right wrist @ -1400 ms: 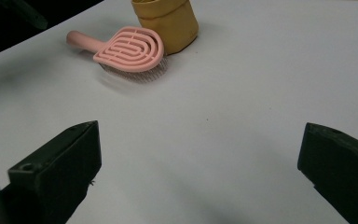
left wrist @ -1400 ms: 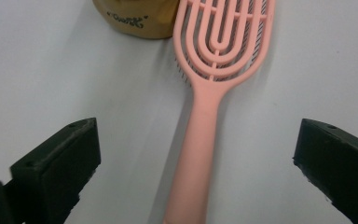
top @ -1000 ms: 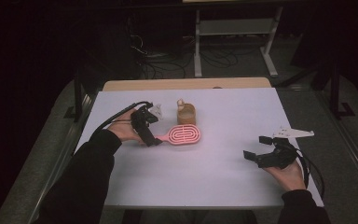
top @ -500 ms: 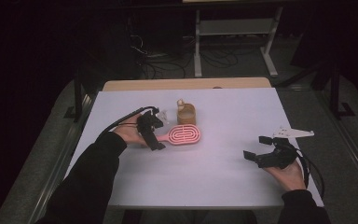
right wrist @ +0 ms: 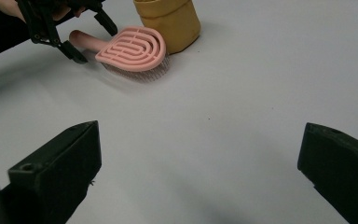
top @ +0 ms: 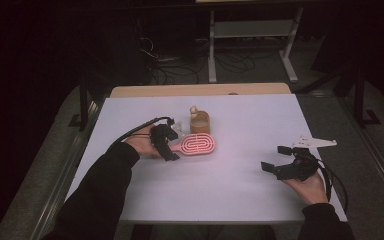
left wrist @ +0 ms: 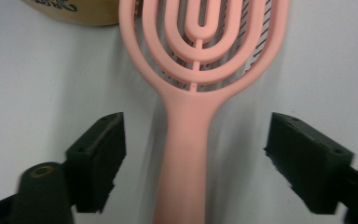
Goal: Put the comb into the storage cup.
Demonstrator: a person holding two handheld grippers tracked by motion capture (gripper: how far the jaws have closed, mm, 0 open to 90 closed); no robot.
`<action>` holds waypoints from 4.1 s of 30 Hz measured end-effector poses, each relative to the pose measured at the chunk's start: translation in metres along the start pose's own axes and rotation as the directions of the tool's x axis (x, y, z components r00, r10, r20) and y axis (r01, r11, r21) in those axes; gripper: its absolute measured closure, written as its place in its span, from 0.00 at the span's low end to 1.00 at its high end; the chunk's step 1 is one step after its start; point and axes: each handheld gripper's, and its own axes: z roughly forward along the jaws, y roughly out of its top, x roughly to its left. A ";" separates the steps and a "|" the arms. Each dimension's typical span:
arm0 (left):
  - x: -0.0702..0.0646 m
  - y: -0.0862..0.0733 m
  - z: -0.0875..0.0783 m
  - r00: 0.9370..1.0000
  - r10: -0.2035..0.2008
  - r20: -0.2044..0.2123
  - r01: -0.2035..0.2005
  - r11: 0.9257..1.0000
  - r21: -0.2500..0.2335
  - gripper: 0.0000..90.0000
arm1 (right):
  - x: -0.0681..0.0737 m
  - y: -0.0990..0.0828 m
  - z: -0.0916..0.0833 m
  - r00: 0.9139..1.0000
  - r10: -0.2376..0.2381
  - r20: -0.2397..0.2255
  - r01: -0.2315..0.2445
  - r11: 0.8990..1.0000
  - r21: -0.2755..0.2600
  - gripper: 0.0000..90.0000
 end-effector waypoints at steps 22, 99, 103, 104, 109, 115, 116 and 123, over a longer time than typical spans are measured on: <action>-0.004 0.003 0.007 0.997 0.074 -0.037 -0.072 0.996 0.045 0.77 | 0.000 0.000 0.000 1.000 0.000 -0.002 0.000 1.000 0.002 0.00; -0.028 -0.008 -0.097 0.996 0.031 -0.079 -0.041 0.991 -0.127 0.78 | 0.004 0.002 -0.001 1.000 0.001 -0.007 -0.001 1.000 0.010 0.00; -0.031 -0.006 -0.105 0.995 0.038 -0.093 -0.051 0.989 -0.140 0.78 | 0.007 0.006 -0.002 1.000 0.000 -0.011 0.000 1.000 0.010 0.00; -0.032 -0.006 -0.107 0.995 0.039 -0.096 -0.053 0.988 -0.145 0.78 | 0.008 0.007 -0.002 1.000 -0.001 -0.013 0.001 1.000 0.013 0.00; -0.035 -0.004 -0.114 0.992 0.048 -0.119 -0.067 0.984 -0.163 0.78 | 0.013 0.014 -0.003 1.000 -0.016 -0.023 0.017 1.000 0.026 0.00; -0.039 0.004 -0.117 0.988 0.074 -0.136 -0.094 0.985 -0.146 0.78 | 0.017 0.027 -0.007 0.999 -0.031 -0.037 0.033 0.999 0.040 0.00; -0.039 0.005 -0.118 0.988 0.072 -0.136 -0.092 0.984 -0.151 0.78 | 0.018 0.030 -0.008 0.999 -0.037 -0.039 0.039 0.998 0.041 0.00; -0.039 0.010 -0.124 0.984 0.079 -0.160 -0.106 0.979 -0.172 0.78 | 0.025 0.052 -0.010 0.996 -0.071 -0.048 0.073 0.997 0.038 0.00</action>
